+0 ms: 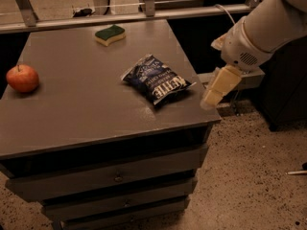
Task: Move blue chip bag near apple
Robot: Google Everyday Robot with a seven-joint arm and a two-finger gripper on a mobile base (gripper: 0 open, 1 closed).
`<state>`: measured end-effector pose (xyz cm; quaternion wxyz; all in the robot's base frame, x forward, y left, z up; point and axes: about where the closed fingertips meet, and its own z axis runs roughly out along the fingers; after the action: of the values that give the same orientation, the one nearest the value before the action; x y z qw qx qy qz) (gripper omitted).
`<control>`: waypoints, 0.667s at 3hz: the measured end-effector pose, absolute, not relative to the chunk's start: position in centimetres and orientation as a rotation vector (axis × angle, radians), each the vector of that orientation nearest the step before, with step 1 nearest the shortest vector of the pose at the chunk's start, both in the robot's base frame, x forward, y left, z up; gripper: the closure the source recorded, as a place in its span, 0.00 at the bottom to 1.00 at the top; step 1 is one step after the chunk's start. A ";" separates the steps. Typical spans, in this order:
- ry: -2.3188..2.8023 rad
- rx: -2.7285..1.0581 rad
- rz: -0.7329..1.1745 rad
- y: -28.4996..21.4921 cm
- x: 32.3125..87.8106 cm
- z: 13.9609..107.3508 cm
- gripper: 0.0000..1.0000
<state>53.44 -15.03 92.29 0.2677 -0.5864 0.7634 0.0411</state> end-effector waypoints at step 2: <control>2.025 -1.496 0.235 -11.3 58.1 88.1 0.00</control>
Offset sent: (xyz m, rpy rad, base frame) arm 0.0754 0.0600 -0.0636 0.2038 0.0073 -0.0192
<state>58.15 -11.35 88.10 0.3017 -0.5641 0.7635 0.0885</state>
